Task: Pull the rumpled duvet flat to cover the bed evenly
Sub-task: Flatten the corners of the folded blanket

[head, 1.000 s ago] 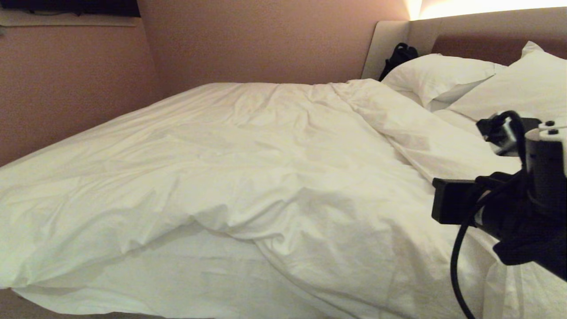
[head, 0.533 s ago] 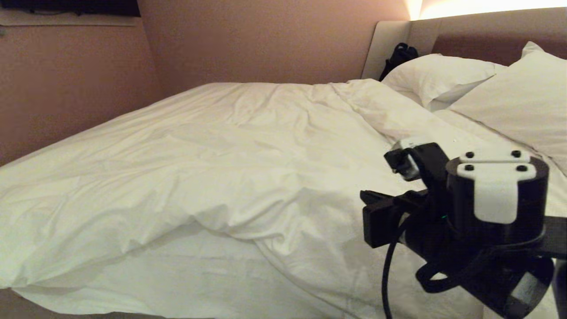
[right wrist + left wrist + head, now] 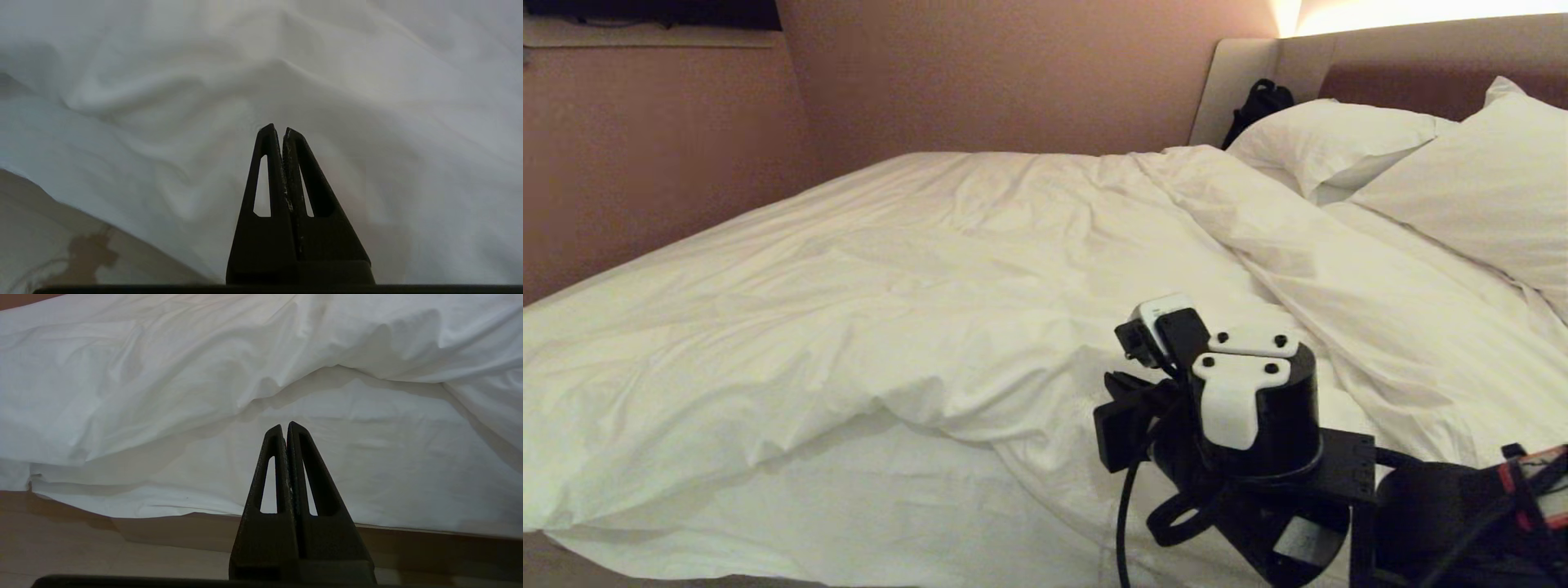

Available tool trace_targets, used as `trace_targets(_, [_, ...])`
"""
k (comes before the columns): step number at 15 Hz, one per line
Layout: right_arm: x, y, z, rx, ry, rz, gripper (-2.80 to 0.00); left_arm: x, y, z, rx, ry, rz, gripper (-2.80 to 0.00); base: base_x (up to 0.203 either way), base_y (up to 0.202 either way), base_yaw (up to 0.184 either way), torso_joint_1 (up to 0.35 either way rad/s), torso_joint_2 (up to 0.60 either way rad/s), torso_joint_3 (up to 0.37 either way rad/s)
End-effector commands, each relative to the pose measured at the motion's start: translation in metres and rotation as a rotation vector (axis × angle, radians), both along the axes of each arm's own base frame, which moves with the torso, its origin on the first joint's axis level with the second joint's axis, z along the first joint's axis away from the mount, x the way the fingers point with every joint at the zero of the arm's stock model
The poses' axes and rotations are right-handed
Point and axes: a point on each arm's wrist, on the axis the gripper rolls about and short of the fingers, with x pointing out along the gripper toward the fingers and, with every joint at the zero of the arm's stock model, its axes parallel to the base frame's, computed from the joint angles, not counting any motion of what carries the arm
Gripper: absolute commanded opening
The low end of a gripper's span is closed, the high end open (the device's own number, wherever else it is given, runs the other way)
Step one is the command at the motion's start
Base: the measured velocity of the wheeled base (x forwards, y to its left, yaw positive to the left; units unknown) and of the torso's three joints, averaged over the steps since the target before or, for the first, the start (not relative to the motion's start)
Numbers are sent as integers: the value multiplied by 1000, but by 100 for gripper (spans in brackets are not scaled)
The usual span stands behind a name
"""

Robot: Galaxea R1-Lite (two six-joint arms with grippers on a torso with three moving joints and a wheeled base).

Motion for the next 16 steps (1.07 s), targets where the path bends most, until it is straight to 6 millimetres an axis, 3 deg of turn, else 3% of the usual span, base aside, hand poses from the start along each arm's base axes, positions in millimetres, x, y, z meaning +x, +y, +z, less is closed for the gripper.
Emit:
trace_targets(1, [3, 16, -4, 27, -34, 20, -280, 0, 0, 0, 0, 0, 1, -280, 0, 0, 0, 0, 0, 0])
trace_targets(5, [-6, 40, -14, -14, -36, 83, -280, 0, 0, 0, 0, -1, 1, -280, 0, 0, 0, 0, 0, 0])
trace_targets(10, [-1, 56, -32, -47, -17, 98, -280, 0, 0, 0, 0, -1, 1, -280, 0, 0, 0, 0, 0, 0])
trace_targets(11, [-1, 60, -34, -52, -17, 103, 0, 0, 0, 0, 0, 1, 1, -280, 0, 0, 0, 0, 0, 0])
trace_targets(16, [-2, 82, -62, -154, -12, 136, 0, 0, 0, 0, 0, 1, 1, -280, 0, 0, 0, 0, 0, 0])
